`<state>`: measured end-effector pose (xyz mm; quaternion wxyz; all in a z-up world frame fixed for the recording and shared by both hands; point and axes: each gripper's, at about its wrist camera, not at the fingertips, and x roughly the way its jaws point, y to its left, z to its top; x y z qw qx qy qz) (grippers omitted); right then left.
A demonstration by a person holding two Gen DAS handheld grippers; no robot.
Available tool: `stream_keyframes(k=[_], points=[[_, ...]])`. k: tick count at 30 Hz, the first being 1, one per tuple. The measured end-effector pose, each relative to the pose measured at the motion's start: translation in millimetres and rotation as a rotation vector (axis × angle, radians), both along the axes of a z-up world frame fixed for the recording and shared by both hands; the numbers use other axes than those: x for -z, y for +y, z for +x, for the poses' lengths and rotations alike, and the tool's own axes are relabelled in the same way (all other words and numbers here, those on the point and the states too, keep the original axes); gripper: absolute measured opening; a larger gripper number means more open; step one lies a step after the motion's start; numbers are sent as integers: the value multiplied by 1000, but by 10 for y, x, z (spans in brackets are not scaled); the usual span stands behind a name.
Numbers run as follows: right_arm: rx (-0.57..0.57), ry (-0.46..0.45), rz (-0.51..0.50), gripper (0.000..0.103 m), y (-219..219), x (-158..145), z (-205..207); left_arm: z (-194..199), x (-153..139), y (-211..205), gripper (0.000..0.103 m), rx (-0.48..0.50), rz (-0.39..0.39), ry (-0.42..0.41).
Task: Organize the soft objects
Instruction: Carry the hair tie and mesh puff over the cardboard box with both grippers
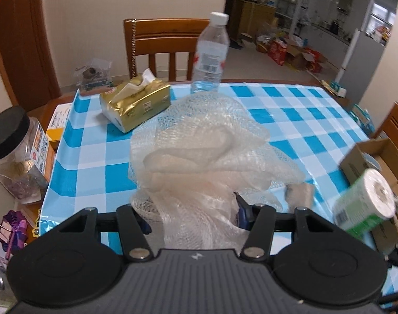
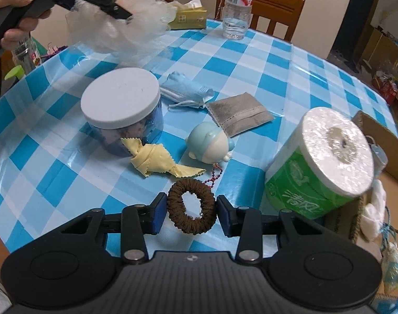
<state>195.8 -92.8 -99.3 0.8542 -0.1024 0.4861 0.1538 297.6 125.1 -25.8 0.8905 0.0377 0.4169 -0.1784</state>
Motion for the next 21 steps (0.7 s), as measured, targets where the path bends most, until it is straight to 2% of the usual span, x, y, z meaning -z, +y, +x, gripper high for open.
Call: stream_keyframes(k=[8, 15, 21], points=[[76, -46, -16, 46, -103, -284, -239, -448, -225, -145, 55, 135, 6, -5], [103, -101, 6, 46, -443, -535, -448, -825, -455, -507, 55, 165, 14, -6], [102, -142, 24, 46, -948, -686, -524, -991, -638, -993, 55, 175, -7, -17]])
